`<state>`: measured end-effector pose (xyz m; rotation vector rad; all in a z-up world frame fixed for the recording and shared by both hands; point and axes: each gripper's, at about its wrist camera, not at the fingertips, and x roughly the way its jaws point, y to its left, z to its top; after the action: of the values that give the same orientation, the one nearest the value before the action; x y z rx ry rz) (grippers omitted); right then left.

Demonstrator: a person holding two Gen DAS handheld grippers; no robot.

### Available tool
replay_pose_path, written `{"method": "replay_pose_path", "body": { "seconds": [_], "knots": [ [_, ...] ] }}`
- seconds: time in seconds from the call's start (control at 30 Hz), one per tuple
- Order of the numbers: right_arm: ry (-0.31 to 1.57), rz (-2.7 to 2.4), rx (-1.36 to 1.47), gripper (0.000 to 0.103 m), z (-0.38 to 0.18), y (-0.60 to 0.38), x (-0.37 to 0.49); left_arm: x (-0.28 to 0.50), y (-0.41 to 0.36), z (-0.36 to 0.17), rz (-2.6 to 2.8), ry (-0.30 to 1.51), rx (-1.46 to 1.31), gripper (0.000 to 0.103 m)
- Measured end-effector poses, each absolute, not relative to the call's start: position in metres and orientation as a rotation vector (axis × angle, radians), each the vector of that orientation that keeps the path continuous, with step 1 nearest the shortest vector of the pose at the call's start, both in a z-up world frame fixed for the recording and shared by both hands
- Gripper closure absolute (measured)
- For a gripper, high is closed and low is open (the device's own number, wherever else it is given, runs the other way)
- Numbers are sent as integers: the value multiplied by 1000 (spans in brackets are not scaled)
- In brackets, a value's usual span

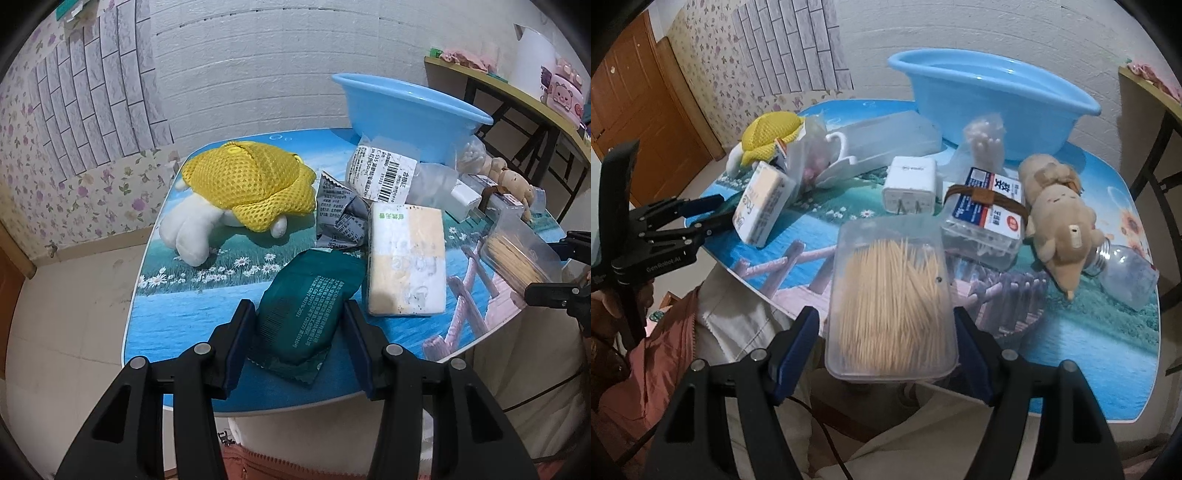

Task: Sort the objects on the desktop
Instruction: 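Close left tool on the green pouch while right tool grasps the toothpick box, then carry the pouch into the blue basin with left tool while right tool drops the toothpick box in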

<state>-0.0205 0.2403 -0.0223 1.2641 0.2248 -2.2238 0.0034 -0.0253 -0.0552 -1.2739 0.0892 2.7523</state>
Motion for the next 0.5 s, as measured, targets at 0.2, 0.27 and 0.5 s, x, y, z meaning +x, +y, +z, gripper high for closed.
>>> {"method": "replay_pose_path", "body": {
  "seconds": [0.2, 0.27, 0.5],
  "knots": [
    [264, -2216, 1236, 28, -25, 236, -25, -2, -26, -57, 2754, 79, -1260, 55],
    [256, -2218, 1247, 28, -26, 235, -27, -4, -26, -57, 2754, 80, -1257, 55],
    [197, -2216, 1225, 42, -23, 242, -28, 1, -27, -52, 2747, 68, -1222, 59]
  ]
}}
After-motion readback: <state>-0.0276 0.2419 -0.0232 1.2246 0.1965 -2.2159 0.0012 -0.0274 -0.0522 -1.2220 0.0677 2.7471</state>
